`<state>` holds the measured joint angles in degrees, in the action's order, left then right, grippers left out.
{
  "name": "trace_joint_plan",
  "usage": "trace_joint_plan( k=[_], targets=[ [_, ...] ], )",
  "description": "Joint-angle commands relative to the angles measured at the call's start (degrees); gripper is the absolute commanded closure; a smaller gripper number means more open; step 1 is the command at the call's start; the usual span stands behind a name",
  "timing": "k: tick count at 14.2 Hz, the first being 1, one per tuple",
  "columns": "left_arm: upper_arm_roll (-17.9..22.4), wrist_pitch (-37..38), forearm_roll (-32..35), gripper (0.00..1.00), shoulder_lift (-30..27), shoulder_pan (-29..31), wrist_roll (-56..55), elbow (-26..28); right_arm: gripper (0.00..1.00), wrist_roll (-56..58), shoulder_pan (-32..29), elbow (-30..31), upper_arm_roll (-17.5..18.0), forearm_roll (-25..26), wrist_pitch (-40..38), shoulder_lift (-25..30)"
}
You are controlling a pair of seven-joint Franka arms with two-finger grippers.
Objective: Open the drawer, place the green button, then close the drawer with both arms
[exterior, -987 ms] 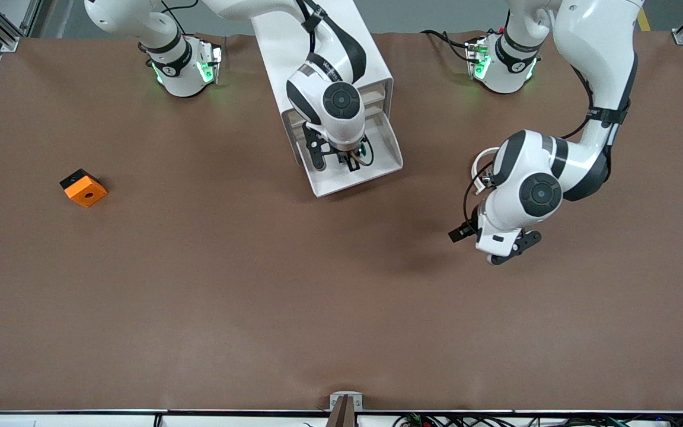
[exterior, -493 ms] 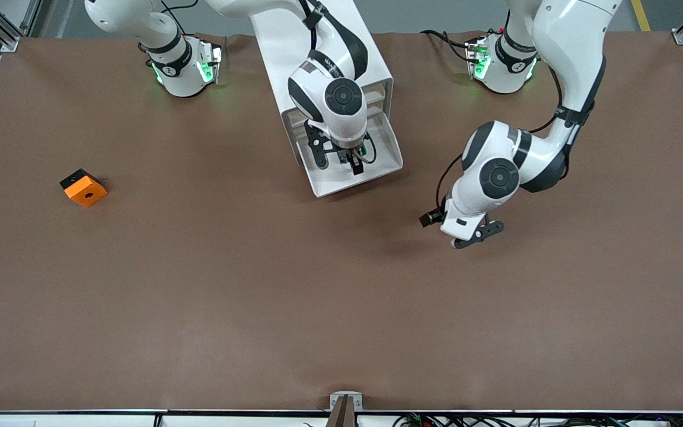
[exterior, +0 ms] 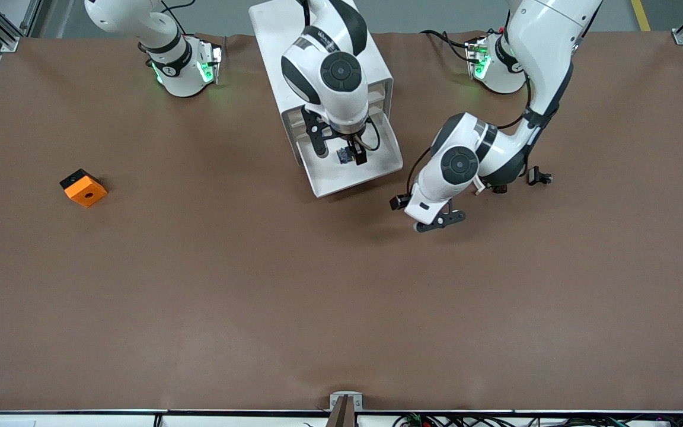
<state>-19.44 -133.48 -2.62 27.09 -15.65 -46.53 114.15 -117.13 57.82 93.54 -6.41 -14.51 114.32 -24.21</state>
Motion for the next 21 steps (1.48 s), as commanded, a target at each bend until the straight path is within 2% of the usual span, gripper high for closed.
trace_joint_plan(
  k=[1, 4, 9, 14, 18, 21],
  targets=[
    [-2.78, -0.64, 0.25, 0.0, 1.46, 0.01, -2.76, 0.2, 0.0, 1.29, -1.65, 0.5, -0.09, 0.98, -2.34, 4.25],
    [-4.9, -0.64, 0.34, 0.0, 2.96, -1.74, -7.42, -0.06, 0.0, 1.9, -2.97, 0.15, -0.09, 1.07, -2.95, 7.06],
    [-5.17, -0.64, 0.25, 0.0, 3.93, -7.28, -13.84, -0.15, 0.0, 18.66, -8.76, -1.34, -0.09, 1.15, -15.51, 14.44],
    [-5.25, -0.64, -0.19, 0.0, 4.9, -13.08, -18.33, -0.42, 0.0, 40.8, -15.62, -0.47, -0.09, 5.8, -23.16, 22.44],
    [-5.25, -0.56, -0.19, 0.0, 5.25, -16.6, -22.11, -0.51, 0.0, 61.27, -23.52, 3.74, -0.09, 5.99, -24.14, 28.59],
    [-5.25, -0.55, -0.28, 0.0, 5.34, -17.92, -23.26, -0.51, 0.0, 74.37, -29.32, 4.81, -0.09, 7.65, -24.49, 29.84]
  ],
)
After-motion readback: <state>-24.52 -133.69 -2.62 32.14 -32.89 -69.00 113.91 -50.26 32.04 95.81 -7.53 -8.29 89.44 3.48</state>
